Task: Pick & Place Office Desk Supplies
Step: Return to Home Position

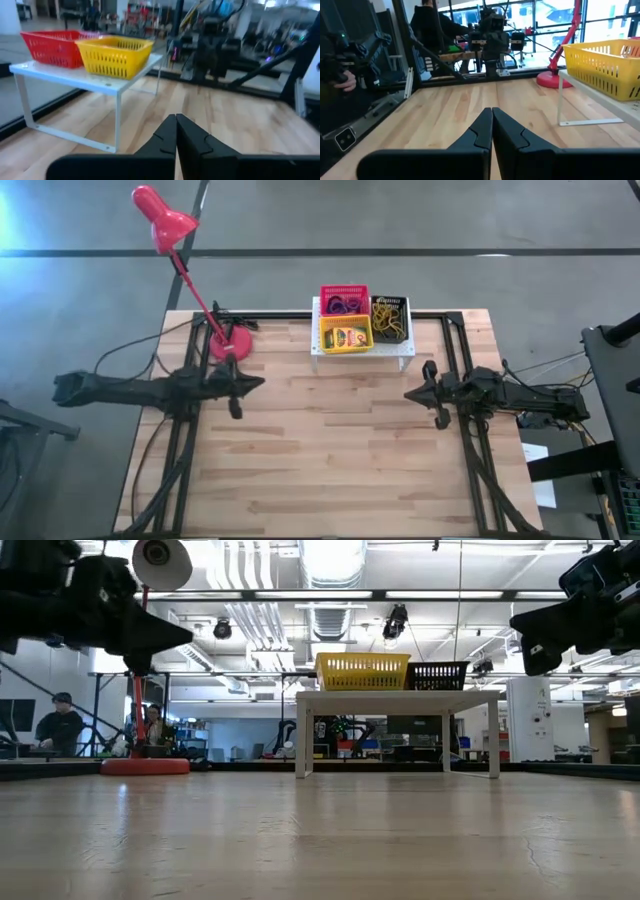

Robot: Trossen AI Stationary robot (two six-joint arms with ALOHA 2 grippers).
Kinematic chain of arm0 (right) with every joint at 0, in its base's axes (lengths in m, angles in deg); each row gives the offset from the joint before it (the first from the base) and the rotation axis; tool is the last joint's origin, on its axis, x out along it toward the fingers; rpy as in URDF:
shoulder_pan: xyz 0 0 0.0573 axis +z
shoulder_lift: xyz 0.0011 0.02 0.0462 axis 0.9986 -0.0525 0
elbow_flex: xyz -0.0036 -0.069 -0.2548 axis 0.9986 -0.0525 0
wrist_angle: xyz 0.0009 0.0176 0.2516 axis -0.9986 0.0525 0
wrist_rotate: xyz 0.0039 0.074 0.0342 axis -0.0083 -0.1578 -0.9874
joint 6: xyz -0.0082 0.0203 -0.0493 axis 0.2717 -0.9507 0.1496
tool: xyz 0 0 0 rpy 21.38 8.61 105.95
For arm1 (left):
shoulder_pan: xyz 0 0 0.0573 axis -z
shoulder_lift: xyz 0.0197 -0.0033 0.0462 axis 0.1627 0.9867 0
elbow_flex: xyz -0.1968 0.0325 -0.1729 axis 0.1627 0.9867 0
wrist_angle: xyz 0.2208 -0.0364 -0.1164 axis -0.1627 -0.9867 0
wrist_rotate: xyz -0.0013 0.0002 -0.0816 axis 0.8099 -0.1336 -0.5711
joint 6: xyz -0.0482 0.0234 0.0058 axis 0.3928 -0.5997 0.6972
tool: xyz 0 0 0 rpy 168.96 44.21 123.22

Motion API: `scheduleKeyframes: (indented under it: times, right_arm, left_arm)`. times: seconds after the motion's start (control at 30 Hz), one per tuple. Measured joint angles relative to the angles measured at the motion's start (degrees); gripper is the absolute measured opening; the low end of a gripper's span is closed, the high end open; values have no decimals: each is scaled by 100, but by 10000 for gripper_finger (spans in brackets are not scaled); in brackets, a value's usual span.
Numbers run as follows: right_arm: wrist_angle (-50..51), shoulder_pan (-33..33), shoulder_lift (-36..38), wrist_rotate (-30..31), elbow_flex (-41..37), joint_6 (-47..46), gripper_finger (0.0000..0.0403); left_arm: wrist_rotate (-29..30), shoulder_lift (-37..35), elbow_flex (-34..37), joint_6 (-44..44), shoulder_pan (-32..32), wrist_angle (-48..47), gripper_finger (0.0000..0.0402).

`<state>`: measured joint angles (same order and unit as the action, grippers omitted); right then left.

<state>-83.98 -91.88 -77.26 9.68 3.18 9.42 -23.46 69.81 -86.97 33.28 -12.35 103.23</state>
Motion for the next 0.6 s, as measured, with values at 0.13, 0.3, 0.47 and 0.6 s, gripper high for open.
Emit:
scheduleKeyframes:
  times: [0.13, 0.3, 0.47, 0.6]
  right_arm:
    - [39, -2, -1, 1, 1, 0, 8]
    - [43, -2, 3, 2, 1, 2, 8]
    - [68, -2, 1, 4, 1, 2, 8]
    - [76, -2, 3, 4, 1, 2, 8]
  left_arm:
    - [-5, -707, 349, 24, 1, -44, 7]
    - [-4, -1128, 448, 20, 1, -755, 6]
    - [-5, -1148, 448, 22, 1, -1528, 6]
    - [-70, -1139, 448, 189, 1, -1778, 6]
